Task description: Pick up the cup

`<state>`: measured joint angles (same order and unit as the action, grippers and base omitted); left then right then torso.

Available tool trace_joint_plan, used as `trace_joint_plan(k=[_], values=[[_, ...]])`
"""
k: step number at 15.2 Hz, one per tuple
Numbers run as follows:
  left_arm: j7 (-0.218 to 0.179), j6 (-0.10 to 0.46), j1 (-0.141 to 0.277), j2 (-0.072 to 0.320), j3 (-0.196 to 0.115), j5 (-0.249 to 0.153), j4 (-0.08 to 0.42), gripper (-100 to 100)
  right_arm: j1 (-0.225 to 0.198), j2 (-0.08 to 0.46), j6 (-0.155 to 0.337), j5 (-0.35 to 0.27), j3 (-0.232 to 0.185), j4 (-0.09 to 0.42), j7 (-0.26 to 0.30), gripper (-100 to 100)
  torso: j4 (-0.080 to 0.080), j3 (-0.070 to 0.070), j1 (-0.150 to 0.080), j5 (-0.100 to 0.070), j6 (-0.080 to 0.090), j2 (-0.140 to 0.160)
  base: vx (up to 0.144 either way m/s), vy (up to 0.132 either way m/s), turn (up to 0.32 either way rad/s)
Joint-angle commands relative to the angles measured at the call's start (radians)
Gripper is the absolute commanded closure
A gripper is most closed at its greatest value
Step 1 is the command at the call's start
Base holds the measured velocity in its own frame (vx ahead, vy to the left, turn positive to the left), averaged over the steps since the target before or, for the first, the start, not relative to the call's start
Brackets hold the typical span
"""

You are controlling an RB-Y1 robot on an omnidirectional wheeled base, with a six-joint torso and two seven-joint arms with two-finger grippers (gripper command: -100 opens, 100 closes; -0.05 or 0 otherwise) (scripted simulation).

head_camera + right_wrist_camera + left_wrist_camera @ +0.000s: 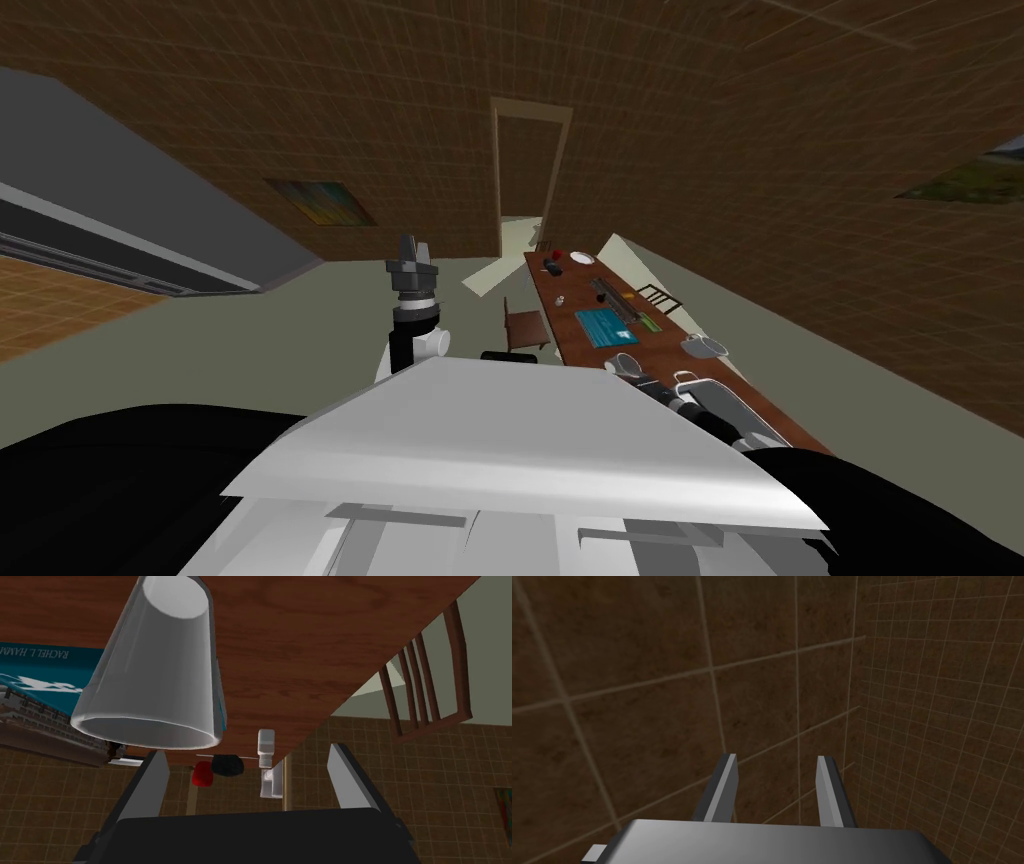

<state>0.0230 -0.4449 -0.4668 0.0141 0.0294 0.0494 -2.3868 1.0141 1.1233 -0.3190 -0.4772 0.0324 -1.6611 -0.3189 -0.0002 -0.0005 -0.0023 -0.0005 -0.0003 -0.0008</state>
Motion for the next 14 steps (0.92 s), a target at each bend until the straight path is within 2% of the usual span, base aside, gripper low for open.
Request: trace_joint_plan(k=[1,14], values=[[0.000,0.000,0.000,0.000,0.000,0.000,0.000,0,0.022,0.035,-0.003,-0.034,-0.007,0.008,-0.029,-100,0.000,0.000,0.000,0.000,0.000,0.000,0.004,-0.036,0.166],[0.000,0.000,0.000,0.000,0.000,0.000,0.000,0,0.130,0.202,-0.014,-0.206,-0.085,0.051,-0.175,-100,0.000,0.000,0.000,0.000,0.000,0.000,0.003,-0.030,0.154]])
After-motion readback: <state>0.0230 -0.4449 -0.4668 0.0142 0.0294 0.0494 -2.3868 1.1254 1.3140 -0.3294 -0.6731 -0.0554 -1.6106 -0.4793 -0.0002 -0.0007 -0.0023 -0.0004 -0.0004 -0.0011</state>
